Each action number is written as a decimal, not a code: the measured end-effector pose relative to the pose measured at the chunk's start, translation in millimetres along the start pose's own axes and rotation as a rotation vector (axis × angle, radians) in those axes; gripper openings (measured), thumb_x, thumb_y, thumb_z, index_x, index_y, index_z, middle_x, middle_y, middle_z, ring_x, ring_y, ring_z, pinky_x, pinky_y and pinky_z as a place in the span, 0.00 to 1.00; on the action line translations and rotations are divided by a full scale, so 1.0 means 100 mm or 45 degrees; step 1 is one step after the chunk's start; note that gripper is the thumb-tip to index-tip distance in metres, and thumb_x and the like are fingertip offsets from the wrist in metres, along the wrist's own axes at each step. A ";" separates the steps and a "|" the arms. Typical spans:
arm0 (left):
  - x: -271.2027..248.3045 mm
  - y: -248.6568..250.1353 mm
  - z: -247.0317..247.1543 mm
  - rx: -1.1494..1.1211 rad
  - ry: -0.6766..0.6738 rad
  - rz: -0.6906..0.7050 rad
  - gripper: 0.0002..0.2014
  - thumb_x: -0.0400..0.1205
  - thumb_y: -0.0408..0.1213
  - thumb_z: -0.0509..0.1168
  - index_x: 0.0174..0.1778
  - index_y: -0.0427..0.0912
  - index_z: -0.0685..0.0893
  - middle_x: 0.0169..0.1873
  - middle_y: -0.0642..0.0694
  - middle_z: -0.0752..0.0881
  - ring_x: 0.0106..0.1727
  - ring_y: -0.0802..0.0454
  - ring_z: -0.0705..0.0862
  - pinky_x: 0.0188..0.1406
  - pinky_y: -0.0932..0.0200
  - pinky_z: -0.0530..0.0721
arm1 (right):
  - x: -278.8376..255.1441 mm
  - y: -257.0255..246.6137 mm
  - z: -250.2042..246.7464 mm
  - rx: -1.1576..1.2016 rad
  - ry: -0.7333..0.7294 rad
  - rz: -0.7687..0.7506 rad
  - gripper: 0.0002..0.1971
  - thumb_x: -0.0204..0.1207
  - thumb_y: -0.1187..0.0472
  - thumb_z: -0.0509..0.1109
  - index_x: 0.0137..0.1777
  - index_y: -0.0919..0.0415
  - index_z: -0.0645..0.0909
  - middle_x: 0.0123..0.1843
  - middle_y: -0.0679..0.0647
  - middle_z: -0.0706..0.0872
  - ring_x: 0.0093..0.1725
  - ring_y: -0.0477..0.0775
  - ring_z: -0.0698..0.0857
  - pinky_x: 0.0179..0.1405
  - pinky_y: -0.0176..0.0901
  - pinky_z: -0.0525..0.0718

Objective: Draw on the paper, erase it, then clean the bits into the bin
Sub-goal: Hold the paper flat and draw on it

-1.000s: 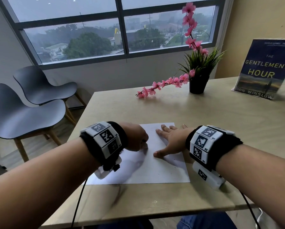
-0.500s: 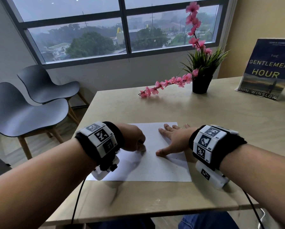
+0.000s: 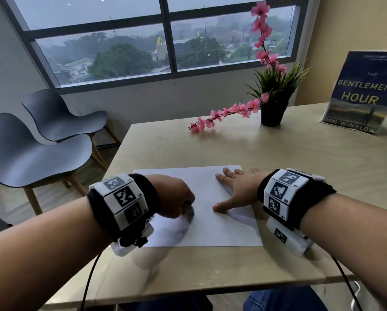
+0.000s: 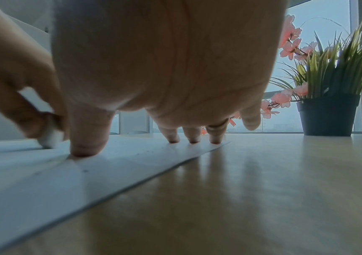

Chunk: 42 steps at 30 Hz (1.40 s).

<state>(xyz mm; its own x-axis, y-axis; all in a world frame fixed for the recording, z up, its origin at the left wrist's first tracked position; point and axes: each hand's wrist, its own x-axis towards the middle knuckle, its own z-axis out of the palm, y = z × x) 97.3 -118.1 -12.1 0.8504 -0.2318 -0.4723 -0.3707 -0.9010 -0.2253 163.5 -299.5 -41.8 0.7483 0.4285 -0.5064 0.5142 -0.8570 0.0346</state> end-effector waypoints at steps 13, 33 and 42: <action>-0.01 0.01 -0.03 -0.109 -0.004 -0.023 0.14 0.85 0.50 0.55 0.52 0.48 0.81 0.47 0.49 0.81 0.44 0.47 0.77 0.41 0.57 0.71 | 0.00 0.00 0.00 -0.009 0.011 0.003 0.54 0.68 0.20 0.55 0.86 0.45 0.35 0.87 0.47 0.34 0.87 0.55 0.42 0.82 0.67 0.41; 0.05 0.18 -0.17 -0.099 -0.010 -0.014 0.16 0.85 0.52 0.55 0.52 0.47 0.82 0.42 0.51 0.78 0.44 0.48 0.76 0.43 0.57 0.72 | 0.00 -0.01 0.00 -0.029 0.019 0.026 0.54 0.68 0.20 0.54 0.86 0.47 0.35 0.87 0.49 0.35 0.87 0.57 0.43 0.81 0.70 0.42; 0.07 0.27 -0.22 -0.016 -0.021 0.032 0.16 0.86 0.51 0.54 0.56 0.47 0.82 0.44 0.50 0.78 0.44 0.48 0.75 0.42 0.57 0.71 | -0.02 -0.01 0.00 -0.024 0.022 0.028 0.53 0.69 0.21 0.54 0.86 0.46 0.35 0.87 0.49 0.35 0.87 0.57 0.43 0.82 0.69 0.42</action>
<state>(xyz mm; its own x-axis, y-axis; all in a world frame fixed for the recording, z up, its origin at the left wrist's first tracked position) 101.9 -151.9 -2.7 0.8346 -0.2489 -0.4914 -0.3872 -0.8996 -0.2021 161.5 -299.2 -40.7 0.7665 0.4147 -0.4904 0.5054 -0.8606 0.0622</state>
